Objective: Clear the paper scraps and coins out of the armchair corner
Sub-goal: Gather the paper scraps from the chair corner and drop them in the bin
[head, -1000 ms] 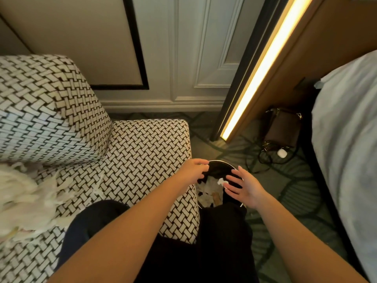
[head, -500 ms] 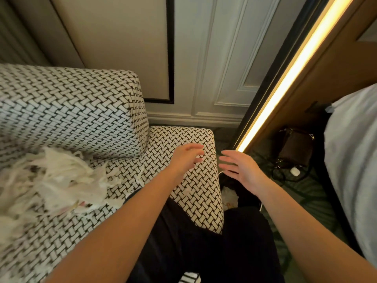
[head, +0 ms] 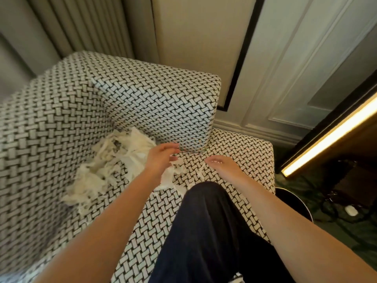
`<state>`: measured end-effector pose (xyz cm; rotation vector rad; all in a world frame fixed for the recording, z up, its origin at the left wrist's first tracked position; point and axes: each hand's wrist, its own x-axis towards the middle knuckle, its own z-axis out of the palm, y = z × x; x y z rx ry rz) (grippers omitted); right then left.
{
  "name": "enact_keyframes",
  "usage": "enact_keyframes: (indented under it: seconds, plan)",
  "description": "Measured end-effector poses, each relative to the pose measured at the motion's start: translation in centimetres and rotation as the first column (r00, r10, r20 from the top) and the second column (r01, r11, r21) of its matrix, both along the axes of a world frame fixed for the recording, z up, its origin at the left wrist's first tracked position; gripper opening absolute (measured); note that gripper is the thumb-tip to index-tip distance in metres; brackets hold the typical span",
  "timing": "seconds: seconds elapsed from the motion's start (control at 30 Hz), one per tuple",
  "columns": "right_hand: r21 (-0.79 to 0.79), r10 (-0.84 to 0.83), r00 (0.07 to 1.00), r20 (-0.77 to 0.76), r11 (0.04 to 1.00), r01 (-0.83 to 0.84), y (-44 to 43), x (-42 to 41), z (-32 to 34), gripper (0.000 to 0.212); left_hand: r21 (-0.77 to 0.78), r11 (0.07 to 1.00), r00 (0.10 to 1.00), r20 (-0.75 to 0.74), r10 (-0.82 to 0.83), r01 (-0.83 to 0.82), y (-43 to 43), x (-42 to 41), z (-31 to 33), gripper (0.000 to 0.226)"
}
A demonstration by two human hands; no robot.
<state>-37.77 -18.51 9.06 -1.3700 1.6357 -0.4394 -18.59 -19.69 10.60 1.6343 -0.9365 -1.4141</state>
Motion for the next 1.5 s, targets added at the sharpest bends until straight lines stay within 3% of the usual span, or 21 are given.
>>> enact_keyframes:
  seconds: [0.13,0.23,0.33,0.43,0.5,0.53,0.6,0.67,0.73,0.87,0.97,1.1,1.2,1.37,1.5]
  plan:
    - [0.199,0.243,0.969,-0.055,0.953,-0.228,-1.0,2.1,-2.2,0.04,0.054,0.995,0.997,0.019,0.077,-0.078,1.2,3.4,-1.5,0.018]
    - [0.355,0.432,0.9,-0.065,0.853,-0.384,-2.0,2.9,-2.4,0.041,0.092,0.99,0.995,0.004,0.103,-0.103,2.2,4.6,-2.5,0.018]
    - [0.464,0.475,0.875,-0.097,0.799,-0.383,-2.9,3.8,-2.6,0.044,0.12,0.983,0.989,-0.018,0.145,-0.142,3.1,5.4,-3.5,0.017]
    - [0.463,0.486,0.849,-0.206,0.813,-0.353,-3.3,4.5,-3.2,0.046,0.042,0.998,0.983,0.184,0.027,-0.036,4.3,5.5,-5.3,0.017]
    - [0.45,0.481,0.851,-0.211,0.821,-0.352,-3.3,4.8,-3.4,0.047,-0.061,0.982,0.884,0.448,-0.131,0.176,5.0,5.4,-6.4,0.027]
    - [0.438,0.464,0.862,-0.206,0.831,-0.343,-3.2,5.0,-3.5,0.047,-0.087,0.944,0.785,0.582,-0.212,0.319,5.2,5.2,-7.0,0.035]
    - [0.395,0.404,0.895,-0.191,0.866,-0.306,-3.1,5.0,-3.8,0.042,-0.032,0.828,0.548,0.765,-0.34,0.559,5.2,4.6,-7.8,0.054]
    - [0.342,0.323,0.936,-0.142,0.903,-0.26,-3.0,4.8,-4.0,0.038,0.08,0.756,0.349,0.852,-0.39,0.649,4.7,3.7,-8.5,0.07]
    - [0.283,0.239,0.968,-0.077,0.936,-0.209,-2.9,4.5,-4.0,0.038,0.155,0.756,0.259,0.88,-0.399,0.636,4.1,2.9,-9.1,0.075]
    - [0.178,0.121,0.99,0.076,0.975,-0.133,-2.8,4.4,-2.9,0.023,0.222,0.795,0.21,0.892,-0.399,0.565,3.1,2.1,-9.7,0.057]
    - [0.148,0.041,0.979,0.198,0.986,-0.072,-2.9,4.5,-1.7,0.02,0.183,0.848,0.285,0.889,-0.359,0.498,2.6,2.0,-9.9,0.041]
    - [0.165,-0.076,0.922,0.38,0.986,0.013,-3.0,4.8,-0.3,0.019,0.04,0.967,0.612,0.768,-0.19,0.25,2.4,2.4,-9.6,0.03]
    - [0.16,-0.149,0.865,0.479,0.984,0.08,-3.0,5.2,0.5,0.024,-0.05,0.998,0.848,0.53,0.001,0.03,2.6,2.6,-8.5,0.02]
    - [0.231,-0.322,0.681,0.658,0.947,0.224,-2.8,5.8,1.8,0.02,-0.044,0.983,0.958,0.222,0.182,-0.177,2.9,2.7,-6.7,0.014]
    - [0.386,-0.502,0.409,0.762,0.859,0.336,-2.2,6.1,2.6,0.032,0.058,0.947,0.932,-0.165,0.322,-0.316,3.4,2.4,-4.9,0.016]
